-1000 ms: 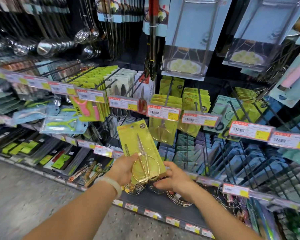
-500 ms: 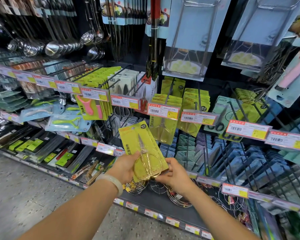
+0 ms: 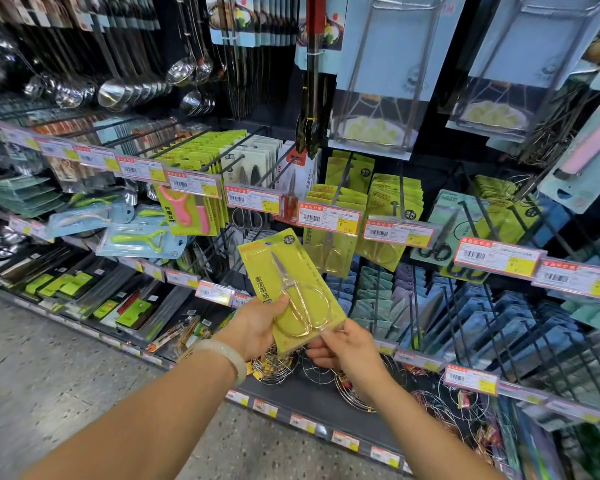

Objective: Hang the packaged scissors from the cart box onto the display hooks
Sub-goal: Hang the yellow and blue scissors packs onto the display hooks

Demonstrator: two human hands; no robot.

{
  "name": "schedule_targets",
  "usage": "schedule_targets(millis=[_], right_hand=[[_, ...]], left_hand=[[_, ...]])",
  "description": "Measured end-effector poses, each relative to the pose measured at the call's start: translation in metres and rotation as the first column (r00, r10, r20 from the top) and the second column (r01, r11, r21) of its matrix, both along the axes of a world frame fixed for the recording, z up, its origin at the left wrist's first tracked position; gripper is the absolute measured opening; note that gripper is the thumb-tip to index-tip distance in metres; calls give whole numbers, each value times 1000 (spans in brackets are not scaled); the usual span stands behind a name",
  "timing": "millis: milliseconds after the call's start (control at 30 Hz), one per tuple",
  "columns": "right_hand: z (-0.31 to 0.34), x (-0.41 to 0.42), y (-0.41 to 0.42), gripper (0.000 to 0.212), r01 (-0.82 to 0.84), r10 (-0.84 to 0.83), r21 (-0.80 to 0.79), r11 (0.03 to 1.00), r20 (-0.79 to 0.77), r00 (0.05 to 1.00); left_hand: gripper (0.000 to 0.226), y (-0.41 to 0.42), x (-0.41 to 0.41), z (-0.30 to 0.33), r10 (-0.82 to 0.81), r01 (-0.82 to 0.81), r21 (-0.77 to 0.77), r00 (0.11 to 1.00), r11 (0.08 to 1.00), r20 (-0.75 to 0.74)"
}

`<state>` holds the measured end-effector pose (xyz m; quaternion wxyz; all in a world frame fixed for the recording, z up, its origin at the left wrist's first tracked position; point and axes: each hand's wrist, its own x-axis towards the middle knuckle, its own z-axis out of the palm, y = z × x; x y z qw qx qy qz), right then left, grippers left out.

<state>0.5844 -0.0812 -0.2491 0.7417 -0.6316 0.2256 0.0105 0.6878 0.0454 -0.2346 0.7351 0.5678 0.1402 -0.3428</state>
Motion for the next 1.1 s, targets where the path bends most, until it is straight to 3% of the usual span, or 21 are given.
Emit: schedule_targets(millis=[133, 300, 433, 567, 667, 833, 1100], right_hand=[[5, 5, -1, 6, 46, -42, 116, 992, -39, 998], [5, 6, -6, 8, -2, 18, 225, 974, -67, 998], [11, 10, -4, 4, 44, -14, 325, 945, -95, 995], [8, 17, 5, 14, 217, -168, 296, 930, -184, 968], [6, 20, 8, 21, 283, -244, 316, 906, -157, 957], [11, 21, 8, 25, 247, -226, 381, 891, -100, 969], [9, 21, 4, 15, 189, -178, 341, 921, -63, 982]], left_hand=[[27, 1, 0, -1, 27, -27, 3, 1000, 1000, -6], [12, 2, 2, 0, 48, -49, 27, 999, 998, 14], [24, 0, 5, 2, 104, -106, 24, 994, 994, 43], [21, -4, 1, 4, 113, -114, 12, 991, 993, 67], [24, -6, 1, 5, 150, -149, -24, 986, 989, 73], [42, -5, 7, 6, 143, -141, -89, 990, 986, 21], [45, -2, 10, 7, 96, -95, -54, 995, 994, 18]])
